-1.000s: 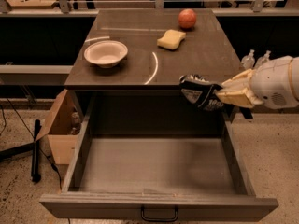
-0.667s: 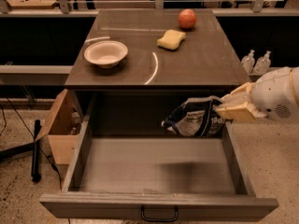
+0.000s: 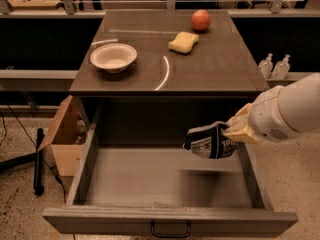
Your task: Place blue chip bag into top drawer
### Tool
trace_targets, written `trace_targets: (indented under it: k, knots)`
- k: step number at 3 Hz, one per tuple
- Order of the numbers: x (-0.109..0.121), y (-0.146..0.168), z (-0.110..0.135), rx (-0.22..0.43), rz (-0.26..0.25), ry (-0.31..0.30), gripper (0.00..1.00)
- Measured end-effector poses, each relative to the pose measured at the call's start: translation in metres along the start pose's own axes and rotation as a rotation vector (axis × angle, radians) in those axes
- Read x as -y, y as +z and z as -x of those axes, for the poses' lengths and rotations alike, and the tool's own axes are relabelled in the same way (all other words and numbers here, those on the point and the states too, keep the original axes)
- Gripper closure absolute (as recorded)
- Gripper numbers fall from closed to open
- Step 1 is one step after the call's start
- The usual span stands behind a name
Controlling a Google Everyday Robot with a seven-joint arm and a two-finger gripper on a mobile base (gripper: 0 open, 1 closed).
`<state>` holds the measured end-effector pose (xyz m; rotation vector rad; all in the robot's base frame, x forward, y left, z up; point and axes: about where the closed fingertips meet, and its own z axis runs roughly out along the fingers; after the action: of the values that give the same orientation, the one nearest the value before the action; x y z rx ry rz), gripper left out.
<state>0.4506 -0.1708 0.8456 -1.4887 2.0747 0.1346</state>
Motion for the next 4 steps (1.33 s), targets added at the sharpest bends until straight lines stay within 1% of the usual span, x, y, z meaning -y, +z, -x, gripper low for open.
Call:
trace_targets:
  k: [1, 2, 3, 4]
  knots:
    - [0.006, 0.022, -0.014, -0.118, -0.068, -0.038, 0.58]
    - [0.013, 0.043, -0.028, -0.189, -0.101, -0.065, 0.36]
    - [0.019, 0.060, -0.030, -0.199, -0.096, -0.099, 0.13]
    - [0.046, 0.047, -0.024, -0.172, -0.172, -0.080, 0.00]
